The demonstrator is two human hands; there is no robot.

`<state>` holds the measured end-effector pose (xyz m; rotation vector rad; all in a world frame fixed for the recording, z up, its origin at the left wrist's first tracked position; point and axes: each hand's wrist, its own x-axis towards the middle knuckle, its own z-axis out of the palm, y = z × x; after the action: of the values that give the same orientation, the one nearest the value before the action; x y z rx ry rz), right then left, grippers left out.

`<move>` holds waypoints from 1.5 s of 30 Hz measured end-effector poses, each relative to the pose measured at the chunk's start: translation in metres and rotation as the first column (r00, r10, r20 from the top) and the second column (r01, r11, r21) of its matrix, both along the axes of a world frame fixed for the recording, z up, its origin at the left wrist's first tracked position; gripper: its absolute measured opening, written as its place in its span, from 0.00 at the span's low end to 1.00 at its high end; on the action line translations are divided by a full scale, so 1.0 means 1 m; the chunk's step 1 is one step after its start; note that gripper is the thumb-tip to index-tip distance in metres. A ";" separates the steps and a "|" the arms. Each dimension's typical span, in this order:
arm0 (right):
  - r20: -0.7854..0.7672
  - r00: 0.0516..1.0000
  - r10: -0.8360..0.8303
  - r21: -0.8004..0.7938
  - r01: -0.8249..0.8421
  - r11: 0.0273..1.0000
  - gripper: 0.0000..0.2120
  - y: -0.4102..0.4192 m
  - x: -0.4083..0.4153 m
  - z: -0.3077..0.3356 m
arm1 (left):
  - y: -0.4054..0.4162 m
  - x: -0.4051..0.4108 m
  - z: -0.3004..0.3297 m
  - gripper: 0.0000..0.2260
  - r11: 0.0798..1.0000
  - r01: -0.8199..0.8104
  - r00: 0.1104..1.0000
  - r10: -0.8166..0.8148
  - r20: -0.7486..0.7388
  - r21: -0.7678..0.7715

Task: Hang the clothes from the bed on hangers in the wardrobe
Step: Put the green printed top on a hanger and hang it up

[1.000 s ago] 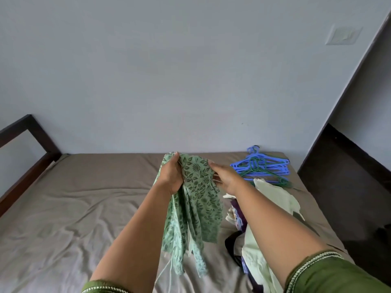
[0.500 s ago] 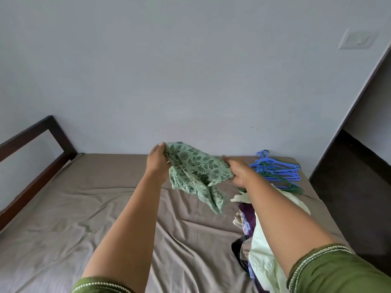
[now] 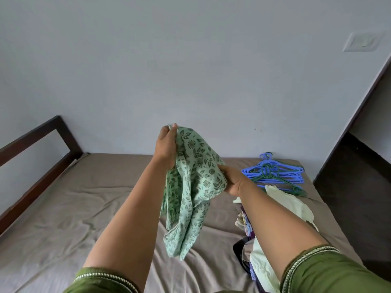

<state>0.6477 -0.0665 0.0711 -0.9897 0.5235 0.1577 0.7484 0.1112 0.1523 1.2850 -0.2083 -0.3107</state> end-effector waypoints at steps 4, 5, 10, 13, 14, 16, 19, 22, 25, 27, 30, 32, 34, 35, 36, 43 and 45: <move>0.011 0.984 -0.180 -0.374 0.171 0.911 0.14 -0.012 0.018 0.012 | 0.018 0.007 -0.012 0.29 0.884 -0.064 0.995 0.023 0.092 0.464; 0.022 0.981 -0.194 -0.413 0.185 0.891 0.15 -0.015 0.021 0.015 | 0.023 0.011 -0.017 0.32 0.807 -0.066 0.995 0.006 0.103 0.587; -0.137 0.989 -0.061 -0.777 -0.070 0.625 0.23 -0.023 0.030 0.034 | 0.044 0.027 -0.028 0.22 0.598 0.023 0.990 -0.127 0.067 0.801; -0.188 0.982 0.026 -0.870 -0.178 0.460 0.26 -0.031 0.037 0.048 | 0.048 0.023 -0.020 0.15 0.724 0.046 0.990 -0.124 0.064 0.688; -0.140 0.989 0.042 -0.856 -0.142 0.497 0.26 -0.033 0.038 0.054 | 0.050 0.021 -0.017 0.15 0.808 0.058 0.994 -0.101 0.040 0.586; 0.065 0.997 -0.029 -0.662 0.065 0.747 0.21 -0.041 0.041 0.063 | 0.053 0.016 -0.013 0.16 0.955 0.099 0.995 -0.097 -0.020 0.281; 0.310 0.905 -0.291 0.000 0.306 0.952 0.11 -0.049 0.038 0.070 | 0.049 0.007 -0.007 0.17 0.981 0.099 0.991 -0.113 -0.075 -0.165; 0.296 0.938 -0.178 -0.064 0.205 0.977 0.21 -0.035 0.027 0.063 | 0.029 0.002 -0.004 0.18 0.999 -0.044 0.996 0.045 -0.076 0.019; 0.030 0.999 0.014 -0.145 -0.009 0.989 0.17 -0.018 0.027 0.041 | 0.017 0.003 -0.007 0.18 0.969 -0.111 0.992 0.122 -0.037 0.221; -0.048 0.998 0.028 -0.094 -0.033 0.995 0.10 -0.018 0.027 0.035 | 0.018 0.003 -0.008 0.18 0.979 -0.100 0.992 0.112 -0.057 0.179; 0.083 0.996 -0.043 -0.025 0.046 0.999 0.08 -0.028 0.025 0.035 | 0.028 0.006 -0.009 0.25 0.984 -0.056 0.997 0.048 0.053 0.168; 0.184 0.983 -0.026 0.017 0.023 1.000 0.15 -0.033 0.023 0.036 | 0.037 0.012 -0.009 0.36 0.983 0.050 0.994 -0.066 0.083 0.178; 0.176 0.984 0.019 -0.059 -0.009 0.998 0.16 -0.034 0.022 0.039 | 0.042 0.020 -0.007 0.43 0.948 0.093 0.987 -0.127 0.094 0.306; 0.150 0.988 0.036 -0.134 -0.016 0.991 0.12 -0.032 0.023 0.042 | 0.044 0.024 -0.006 0.42 0.897 0.063 0.985 -0.127 0.118 0.438; 0.129 0.991 0.030 -0.218 -0.001 0.976 0.08 -0.030 0.024 0.043 | 0.045 0.028 -0.008 0.39 0.822 0.028 0.982 -0.130 0.140 0.569; 0.193 0.961 -0.196 -0.095 0.217 0.971 0.11 -0.019 0.036 0.048 | 0.035 0.018 -0.016 0.08 0.976 -0.179 0.972 0.194 -0.129 0.120; 0.225 0.944 -0.241 -0.319 0.305 0.897 0.14 -0.019 0.041 0.051 | 0.032 0.018 -0.022 0.07 0.944 -0.311 0.935 0.325 -0.143 0.115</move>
<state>0.6890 -0.0858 0.1225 -1.2512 0.5282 -0.2880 0.7661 0.1435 0.1307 1.3526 0.1532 -0.1441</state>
